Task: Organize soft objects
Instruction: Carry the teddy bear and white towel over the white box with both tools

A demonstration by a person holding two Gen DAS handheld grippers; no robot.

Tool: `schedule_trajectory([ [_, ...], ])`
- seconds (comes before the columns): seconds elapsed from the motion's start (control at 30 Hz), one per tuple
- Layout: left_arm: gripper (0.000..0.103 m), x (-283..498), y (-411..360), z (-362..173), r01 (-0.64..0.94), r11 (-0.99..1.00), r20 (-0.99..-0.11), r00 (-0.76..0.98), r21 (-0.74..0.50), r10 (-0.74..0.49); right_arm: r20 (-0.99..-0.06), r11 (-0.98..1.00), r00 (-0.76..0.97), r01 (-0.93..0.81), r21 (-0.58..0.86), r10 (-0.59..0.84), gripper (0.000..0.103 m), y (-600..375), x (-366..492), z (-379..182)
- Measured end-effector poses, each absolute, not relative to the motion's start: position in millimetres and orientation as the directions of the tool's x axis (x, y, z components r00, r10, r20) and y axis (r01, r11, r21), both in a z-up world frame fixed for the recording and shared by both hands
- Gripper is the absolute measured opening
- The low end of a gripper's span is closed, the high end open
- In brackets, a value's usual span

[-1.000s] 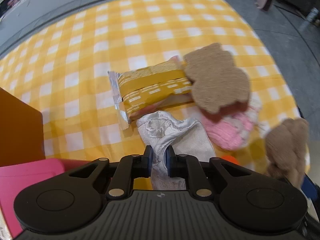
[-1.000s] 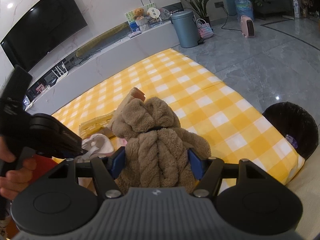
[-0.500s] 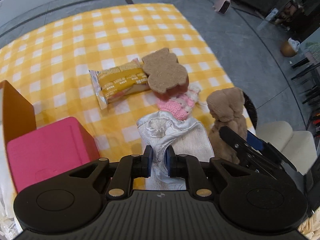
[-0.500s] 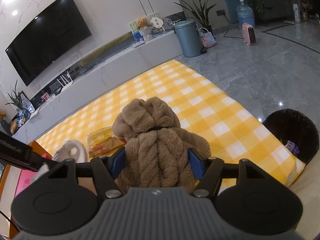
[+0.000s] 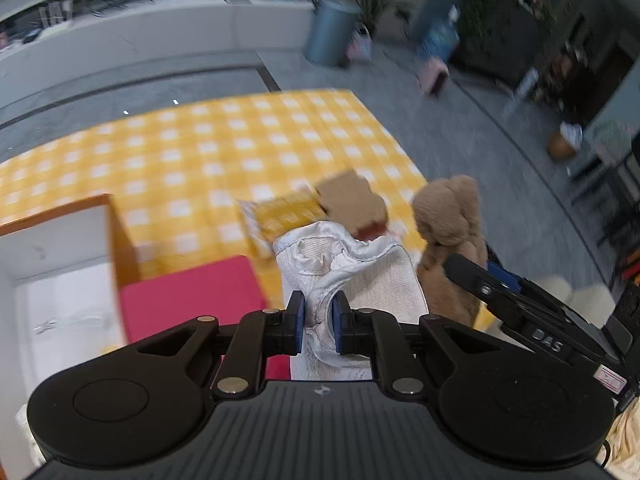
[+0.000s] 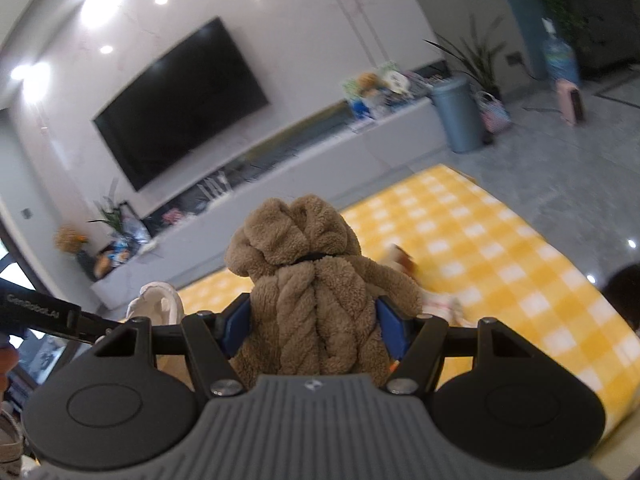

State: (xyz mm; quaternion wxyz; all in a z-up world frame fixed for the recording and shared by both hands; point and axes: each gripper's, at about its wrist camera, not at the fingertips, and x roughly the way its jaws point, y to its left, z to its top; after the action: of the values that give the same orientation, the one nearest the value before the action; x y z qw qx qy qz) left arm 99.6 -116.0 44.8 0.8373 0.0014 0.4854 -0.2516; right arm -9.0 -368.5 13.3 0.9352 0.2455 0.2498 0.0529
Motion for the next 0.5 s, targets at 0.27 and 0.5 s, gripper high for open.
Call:
schedule_trajectory([
  [0.27,0.016,83.2,-33.1,58.1,0.282,0.933,-0.738,0.575,-0.226,-0.352,-0.331,0.859,0.887,-0.127,0.495,0.322,0.066,-320.7,-7.1,49.5],
  [0.5,0.016,75.9,38.2,41.5,0.111,0.952,-0.721,0.629,-0.286,-0.29,-0.309,0.855,0.861,-0.237,0.46,0.405,0.066,-265.1,-2.7,68.8],
])
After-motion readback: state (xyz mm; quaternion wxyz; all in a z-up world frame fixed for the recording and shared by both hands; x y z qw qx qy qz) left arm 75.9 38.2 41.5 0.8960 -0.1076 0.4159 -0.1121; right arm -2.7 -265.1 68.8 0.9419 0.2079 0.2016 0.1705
